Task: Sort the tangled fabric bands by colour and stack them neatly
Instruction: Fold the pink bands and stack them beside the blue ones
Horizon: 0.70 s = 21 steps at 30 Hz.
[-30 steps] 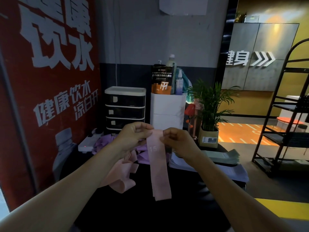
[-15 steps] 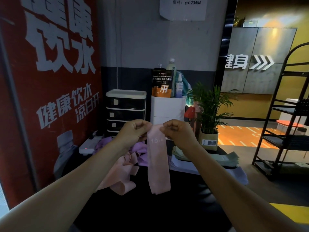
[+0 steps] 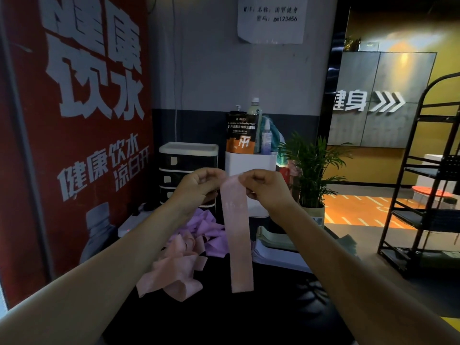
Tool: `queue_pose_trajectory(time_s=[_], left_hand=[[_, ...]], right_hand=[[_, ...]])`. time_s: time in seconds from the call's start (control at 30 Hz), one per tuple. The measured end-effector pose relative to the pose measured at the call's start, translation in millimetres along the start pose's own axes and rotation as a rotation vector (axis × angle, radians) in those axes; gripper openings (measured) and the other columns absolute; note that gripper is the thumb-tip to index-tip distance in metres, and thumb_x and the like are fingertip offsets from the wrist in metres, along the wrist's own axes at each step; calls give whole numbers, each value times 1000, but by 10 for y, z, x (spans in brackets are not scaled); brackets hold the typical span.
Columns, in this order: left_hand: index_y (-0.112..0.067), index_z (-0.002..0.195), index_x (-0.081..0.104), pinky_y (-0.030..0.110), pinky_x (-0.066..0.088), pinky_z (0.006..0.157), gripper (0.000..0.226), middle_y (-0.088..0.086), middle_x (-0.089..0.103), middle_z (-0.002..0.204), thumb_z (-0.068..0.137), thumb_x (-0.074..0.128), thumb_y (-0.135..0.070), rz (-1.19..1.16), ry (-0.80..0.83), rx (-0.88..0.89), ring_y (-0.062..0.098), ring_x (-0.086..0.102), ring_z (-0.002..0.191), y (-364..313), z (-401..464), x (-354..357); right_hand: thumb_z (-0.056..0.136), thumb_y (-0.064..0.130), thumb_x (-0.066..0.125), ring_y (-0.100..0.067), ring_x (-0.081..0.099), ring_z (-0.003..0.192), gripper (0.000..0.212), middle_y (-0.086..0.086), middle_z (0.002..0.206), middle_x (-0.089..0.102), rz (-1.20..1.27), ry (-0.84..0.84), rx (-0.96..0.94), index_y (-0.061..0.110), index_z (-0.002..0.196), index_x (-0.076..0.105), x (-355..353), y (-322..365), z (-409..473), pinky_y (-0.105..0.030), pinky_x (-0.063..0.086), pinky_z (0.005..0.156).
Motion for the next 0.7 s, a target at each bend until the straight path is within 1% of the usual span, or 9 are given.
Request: queue_pose_trajectory(time_s=[0.13,0.2,0.3,0.4,0.47,0.53,0.6,0.63,0.7], left_hand=[[-22,112,62,22,42,85,23,-4,65,110,94,51,-31,101,9,0,11,58,106,-28,17,-5],[-24,111,62,21,42,85,24,-4,65,111,94,50,-35,150,43,2,9,57,106,-37,18,29],[-23,104,64,26,45,86,19,2,67,102,94,50,-31,119,67,-2,14,60,96,-45,21,69],[-17,95,66,30,50,84,13,4,67,88,94,53,-20,60,65,12,18,60,87,-49,35,85],[-17,92,65,31,52,84,13,5,67,88,94,53,-17,64,40,23,18,63,86,-54,40,74],[-16,93,65,29,54,80,14,6,68,88,94,52,-17,80,30,22,17,64,83,-44,44,80],[-12,95,66,22,55,70,16,7,68,85,94,51,-19,81,37,12,14,65,77,-33,38,99],[-10,96,66,20,56,68,19,8,69,84,94,51,-21,73,43,6,15,65,76,-26,39,108],[-4,99,67,26,55,72,26,15,69,87,95,51,-24,69,52,-4,20,65,78,-15,51,114]], right_hand=[[91,6,56,-14,52,69,15,-11,78,60,3,16,-47,-3,96,66,-16,105,23,-22,46,67],[91,6,56,-17,52,71,13,-14,81,61,24,19,-52,-1,95,66,-25,118,28,-24,47,69],[89,3,58,-13,51,68,10,-9,77,60,26,31,-51,1,95,66,-44,96,32,-21,46,66],[85,1,62,-13,56,74,9,-9,83,63,-19,59,-39,6,92,65,-67,57,35,-22,49,70],[82,0,66,-12,58,73,14,-6,81,62,-40,63,-33,13,87,63,-84,48,25,-18,50,67],[79,0,69,-13,59,70,21,-4,77,61,-72,67,-44,11,94,59,-101,54,12,-17,50,66],[78,1,71,-14,57,70,30,-4,78,60,-130,82,-93,11,103,57,-101,73,1,-18,50,68],[77,3,72,-12,55,72,33,-2,81,58,-200,86,-136,12,105,58,-93,92,-6,-15,48,69],[77,10,74,-4,50,76,33,3,92,54,-378,78,-234,15,107,61,-61,131,-19,-8,42,70]])
Point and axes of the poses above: each hand's wrist, its own z-axis towards the middle knuckle, its own x-axis out of the palm, y = z × x, the point moved 5 cm from there along z, towards the middle knuckle
